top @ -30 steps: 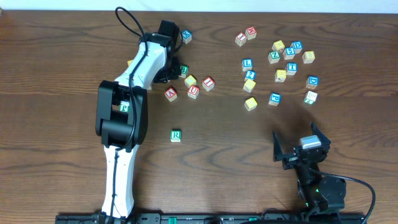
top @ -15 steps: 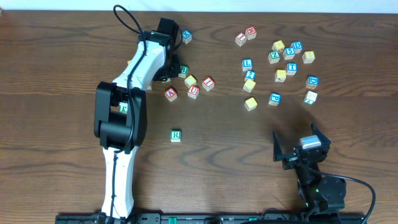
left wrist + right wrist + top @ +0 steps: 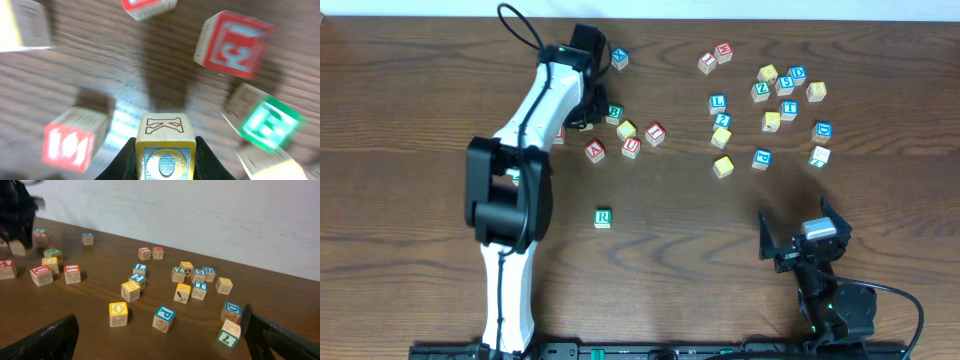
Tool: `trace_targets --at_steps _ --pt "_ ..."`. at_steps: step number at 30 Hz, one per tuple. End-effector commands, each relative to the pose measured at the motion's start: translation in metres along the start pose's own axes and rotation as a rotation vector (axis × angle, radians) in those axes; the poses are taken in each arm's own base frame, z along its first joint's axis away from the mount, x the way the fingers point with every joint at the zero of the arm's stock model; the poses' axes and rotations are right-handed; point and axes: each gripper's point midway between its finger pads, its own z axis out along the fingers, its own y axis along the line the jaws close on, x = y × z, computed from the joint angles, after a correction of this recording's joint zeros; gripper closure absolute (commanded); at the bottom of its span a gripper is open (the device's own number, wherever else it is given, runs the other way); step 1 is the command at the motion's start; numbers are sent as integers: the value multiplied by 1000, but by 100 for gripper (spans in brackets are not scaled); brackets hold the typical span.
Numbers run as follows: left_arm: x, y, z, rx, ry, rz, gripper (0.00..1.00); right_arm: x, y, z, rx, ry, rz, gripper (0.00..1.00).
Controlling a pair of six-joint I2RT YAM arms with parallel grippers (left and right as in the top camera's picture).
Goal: Spell out ROBOT
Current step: 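Grasp the yellow O block with the left gripper and lift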
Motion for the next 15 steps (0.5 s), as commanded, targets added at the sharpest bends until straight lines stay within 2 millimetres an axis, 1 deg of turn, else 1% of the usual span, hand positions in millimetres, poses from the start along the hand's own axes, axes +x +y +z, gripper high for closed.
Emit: trace_targets --at_steps 1,2,3,4,5,6,7,8,9,10,12,13,15 --pt "-21 1 -90 68 -165 8 92 0 0 0 1 1 11 1" --pt "-21 3 -115 84 -200 4 92 0 0 0 1 1 11 1" --pt "-16 7 -148 102 -237 9 92 0 0 0 1 1 11 1" --pt "-10 9 -166 109 -253 31 92 0 0 0 1 1 11 1" --pt "5 12 -195 118 -269 61 92 0 0 0 1 1 11 1" --pt "20 14 -215 123 -270 86 92 0 0 0 1 1 11 1" --pt "30 14 -225 123 -268 99 92 0 0 0 1 1 11 1" --pt "44 17 -234 104 -258 118 92 0 0 0 1 1 11 1" --pt "57 21 -239 71 -242 140 92 0 0 0 1 1 11 1" --pt "74 20 -239 54 -204 165 92 0 0 0 1 1 11 1" --pt "89 16 -233 49 -172 163 92 0 0 0 1 1 11 1" --pt "103 12 -219 41 -139 166 92 0 0 0 1 1 11 1" --pt "124 5 -191 39 -111 166 92 0 0 0 1 1 11 1"
